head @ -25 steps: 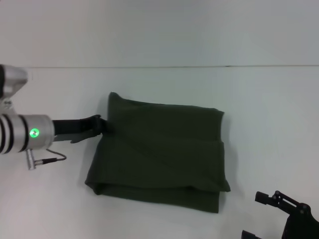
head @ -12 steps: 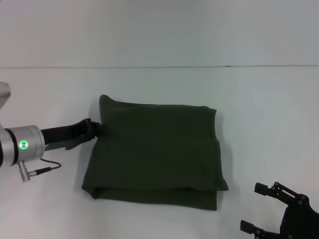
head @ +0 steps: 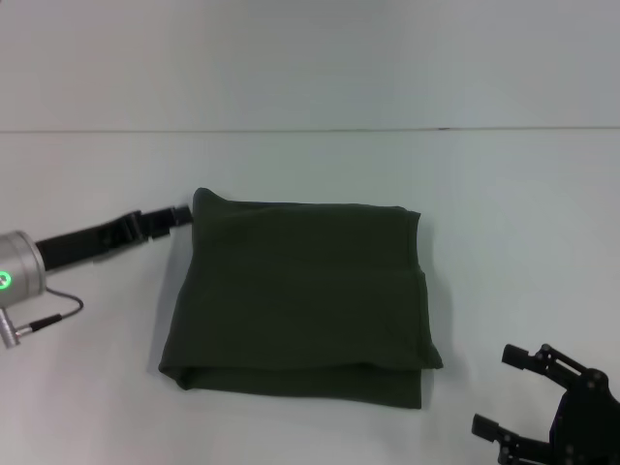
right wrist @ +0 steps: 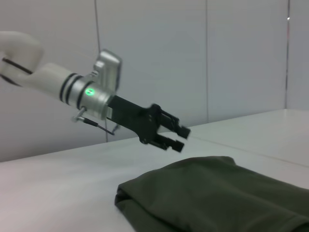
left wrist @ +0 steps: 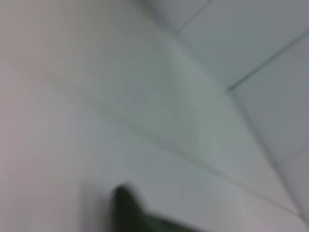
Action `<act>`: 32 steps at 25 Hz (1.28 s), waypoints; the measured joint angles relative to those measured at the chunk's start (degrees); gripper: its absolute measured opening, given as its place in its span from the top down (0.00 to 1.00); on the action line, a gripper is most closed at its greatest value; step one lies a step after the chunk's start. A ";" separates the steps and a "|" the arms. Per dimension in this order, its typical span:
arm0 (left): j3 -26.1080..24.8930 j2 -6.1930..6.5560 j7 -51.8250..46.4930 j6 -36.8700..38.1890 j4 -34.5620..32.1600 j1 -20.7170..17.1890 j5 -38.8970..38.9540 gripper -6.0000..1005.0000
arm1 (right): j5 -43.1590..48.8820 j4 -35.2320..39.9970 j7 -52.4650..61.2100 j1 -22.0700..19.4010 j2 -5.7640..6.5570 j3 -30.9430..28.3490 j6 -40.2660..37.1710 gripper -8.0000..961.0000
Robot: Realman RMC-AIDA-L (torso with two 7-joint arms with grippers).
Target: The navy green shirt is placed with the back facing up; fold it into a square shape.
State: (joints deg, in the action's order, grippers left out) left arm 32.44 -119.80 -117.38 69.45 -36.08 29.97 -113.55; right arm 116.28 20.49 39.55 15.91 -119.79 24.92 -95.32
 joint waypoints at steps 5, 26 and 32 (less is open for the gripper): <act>-2.27 -0.16 20.36 10.00 -0.52 -1.09 5.18 0.39 | -0.06 -0.61 0.00 0.26 -0.02 -2.97 -0.17 0.01; 0.84 -2.66 48.43 30.37 -4.23 -14.60 -2.09 0.09 | 2.76 -2.08 -0.64 0.06 -0.11 -1.01 2.19 0.01; 1.22 -2.60 48.70 30.93 -4.19 -15.58 -2.24 0.09 | 2.80 -2.27 -0.63 -0.43 -0.09 -1.24 2.16 0.01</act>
State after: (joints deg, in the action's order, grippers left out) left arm 33.66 -122.41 -68.69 100.38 -40.27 14.39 -115.79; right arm 119.08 18.22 38.92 15.48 -119.88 23.68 -93.16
